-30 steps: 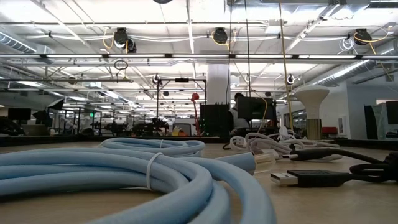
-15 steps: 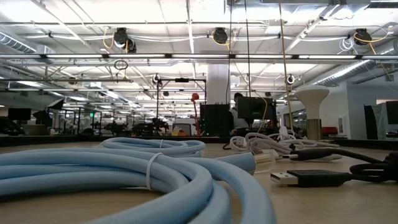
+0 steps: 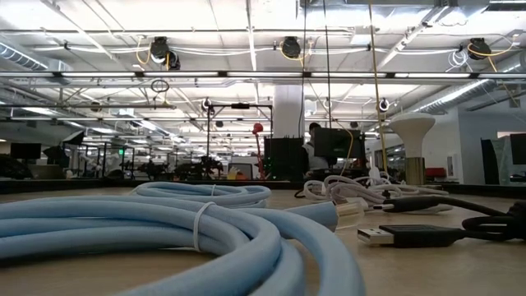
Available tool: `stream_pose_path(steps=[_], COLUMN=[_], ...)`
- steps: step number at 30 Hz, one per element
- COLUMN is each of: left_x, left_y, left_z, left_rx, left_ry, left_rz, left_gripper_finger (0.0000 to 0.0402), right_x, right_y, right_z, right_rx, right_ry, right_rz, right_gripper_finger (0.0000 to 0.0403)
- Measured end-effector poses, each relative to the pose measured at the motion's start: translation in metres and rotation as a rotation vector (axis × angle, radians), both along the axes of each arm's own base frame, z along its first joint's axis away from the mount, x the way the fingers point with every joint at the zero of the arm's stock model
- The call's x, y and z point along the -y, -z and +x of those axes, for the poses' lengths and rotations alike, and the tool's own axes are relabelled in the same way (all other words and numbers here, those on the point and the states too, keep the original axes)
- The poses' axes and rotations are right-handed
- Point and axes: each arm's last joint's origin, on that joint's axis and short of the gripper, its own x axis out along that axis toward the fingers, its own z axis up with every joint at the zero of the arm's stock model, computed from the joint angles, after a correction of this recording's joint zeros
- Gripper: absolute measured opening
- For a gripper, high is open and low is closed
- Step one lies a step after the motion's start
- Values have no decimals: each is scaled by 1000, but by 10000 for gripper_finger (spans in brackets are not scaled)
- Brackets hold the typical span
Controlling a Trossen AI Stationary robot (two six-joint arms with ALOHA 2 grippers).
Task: Pick & Place USB Port
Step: Put the top left HDMI cable into the gray bin
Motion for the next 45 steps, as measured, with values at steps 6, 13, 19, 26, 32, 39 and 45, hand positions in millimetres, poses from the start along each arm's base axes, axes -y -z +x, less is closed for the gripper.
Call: stream_pose_path(steps=[6, 13, 19, 26, 32, 39, 45], left_x=[13, 19, 2, -15, -10, -9, -9], left_y=[14, 62, 81, 117, 127, 134, 136], left_z=[-5, 12, -2, -2, 30, 56, 60], left_rx=[131, 251, 580, 673, 744, 784, 782], left_ry=[-26, 37, 228, 264, 384, 459, 457], left_rz=[-85, -204, -307, -411, -459, -493, -508], left_gripper_finger=[125, 130, 164, 179, 179, 179, 136], right_x=[11, 13, 7, 4, 10, 14, 15], right_y=[-7, -6, -8, -5, 4, 5, 10], right_z=[0, -1, -4, -2, 5, 8, 10], right_rx=[84, 75, 89, 48, -45, -51, -101], right_ry=[16, -49, -113, -78, 2, 17, 40], right_rz=[3, -4, 0, 13, 7, 10, 5], right_gripper_finger=[33, 33, 33, 33, 33, 33, 33])
